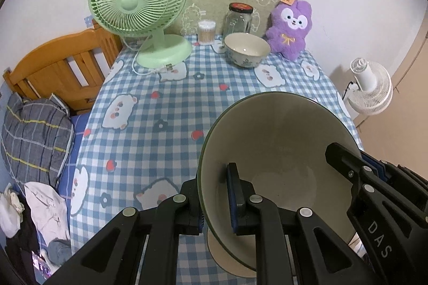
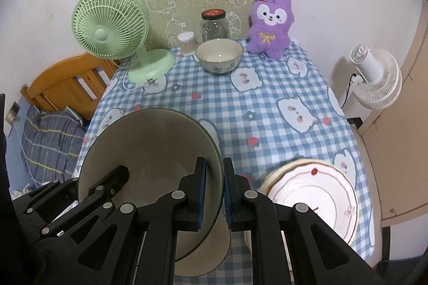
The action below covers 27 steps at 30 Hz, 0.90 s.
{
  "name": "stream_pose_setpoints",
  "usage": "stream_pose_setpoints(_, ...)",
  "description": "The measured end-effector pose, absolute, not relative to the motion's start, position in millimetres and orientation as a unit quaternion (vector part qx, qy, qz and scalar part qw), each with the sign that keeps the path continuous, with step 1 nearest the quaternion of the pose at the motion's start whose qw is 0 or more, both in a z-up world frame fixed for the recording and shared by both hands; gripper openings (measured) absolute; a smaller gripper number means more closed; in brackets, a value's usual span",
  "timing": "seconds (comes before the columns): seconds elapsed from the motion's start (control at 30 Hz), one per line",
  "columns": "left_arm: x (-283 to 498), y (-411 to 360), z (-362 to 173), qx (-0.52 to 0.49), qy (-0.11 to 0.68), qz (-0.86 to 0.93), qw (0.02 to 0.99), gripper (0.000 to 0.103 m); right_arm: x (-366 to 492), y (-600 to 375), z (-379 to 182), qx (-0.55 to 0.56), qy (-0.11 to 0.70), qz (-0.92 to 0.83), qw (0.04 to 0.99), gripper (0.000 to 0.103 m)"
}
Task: Organize plates and bowls
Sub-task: 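Lower the held bowl into the large bowl with both grippers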
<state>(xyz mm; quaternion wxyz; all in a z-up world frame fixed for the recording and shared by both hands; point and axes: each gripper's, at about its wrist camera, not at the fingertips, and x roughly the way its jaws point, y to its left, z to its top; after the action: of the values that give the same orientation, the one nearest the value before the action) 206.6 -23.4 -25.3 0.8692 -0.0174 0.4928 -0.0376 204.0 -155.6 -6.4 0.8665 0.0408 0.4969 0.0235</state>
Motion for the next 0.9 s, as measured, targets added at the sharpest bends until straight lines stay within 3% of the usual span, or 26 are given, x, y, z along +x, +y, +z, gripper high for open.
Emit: stream_pose_setpoints(0.9, 175, -23, -94, -0.007, 0.547, -0.044, 0.836, 0.011, 168, -157, -80, 0.061, 0.569, 0.006, 0.820, 0.015)
